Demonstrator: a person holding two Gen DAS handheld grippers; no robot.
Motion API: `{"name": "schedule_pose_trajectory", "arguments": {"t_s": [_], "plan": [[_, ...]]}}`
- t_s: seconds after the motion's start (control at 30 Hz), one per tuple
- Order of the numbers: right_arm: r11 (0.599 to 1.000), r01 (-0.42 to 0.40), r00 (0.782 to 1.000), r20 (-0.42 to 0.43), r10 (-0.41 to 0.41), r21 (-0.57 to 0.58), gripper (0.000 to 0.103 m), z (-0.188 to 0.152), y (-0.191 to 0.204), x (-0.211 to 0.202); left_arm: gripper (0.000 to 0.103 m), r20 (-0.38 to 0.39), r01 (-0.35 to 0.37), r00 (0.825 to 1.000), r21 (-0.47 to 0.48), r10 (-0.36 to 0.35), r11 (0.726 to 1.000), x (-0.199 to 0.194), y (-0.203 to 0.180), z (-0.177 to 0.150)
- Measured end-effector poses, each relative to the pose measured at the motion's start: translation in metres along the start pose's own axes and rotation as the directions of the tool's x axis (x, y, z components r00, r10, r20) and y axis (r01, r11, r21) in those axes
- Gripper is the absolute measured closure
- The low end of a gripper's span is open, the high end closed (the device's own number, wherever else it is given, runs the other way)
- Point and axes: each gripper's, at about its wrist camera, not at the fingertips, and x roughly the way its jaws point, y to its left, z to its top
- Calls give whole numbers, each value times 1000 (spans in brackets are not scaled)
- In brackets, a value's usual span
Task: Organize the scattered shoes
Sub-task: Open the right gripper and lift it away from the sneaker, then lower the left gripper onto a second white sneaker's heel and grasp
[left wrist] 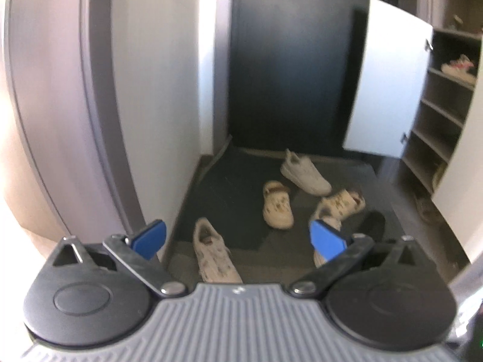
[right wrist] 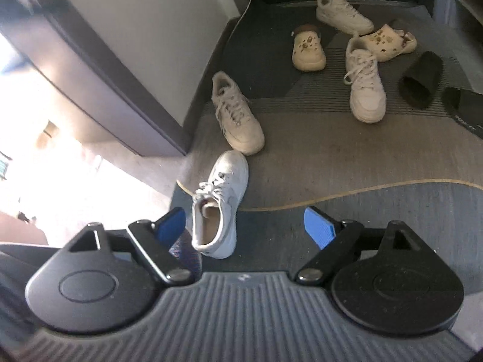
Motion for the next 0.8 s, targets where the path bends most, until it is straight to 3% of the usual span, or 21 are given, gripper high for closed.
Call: {"name": "schedule_pose_trajectory", "arguments": {"t_s": [0.03, 0.1, 0.23, 0.4, 0.5, 0.63, 0.8], "plan": [[1000, -4, 999, 40, 4, -1, 15, 1, -1, -12, 0, -17, 21, 1000, -5, -21, 1000, 1, -2, -6], [1000, 7, 995, 96, -5, -11, 0, 2, 0, -29, 0, -5, 5, 1000, 26, -5, 1000, 0, -11, -17], [998, 63, 976, 208, -57, -22, 0, 5, 4, -55, 0, 97, -78, 993, 168, 62, 983, -9, -33, -35], [998, 59, 945, 324, -50, -19, 0, 14, 2, -84, 0, 100, -65, 994, 229, 43, 971, -5, -44, -44], [999, 34, 934, 357, -33, 2, 0, 19, -4, -93, 0, 63, -62, 997, 245, 48, 967, 10, -48, -41], [997, -51, 929, 370, 23, 65, 0, 25, -17, -94, 0, -49, -59, 996, 245, 73, 968, 46, -44, -36], [990, -111, 923, 379, 69, 91, 0, 26, -22, -95, 0, -236, -95, 961, 208, 144, 974, 114, -32, -21]]}}
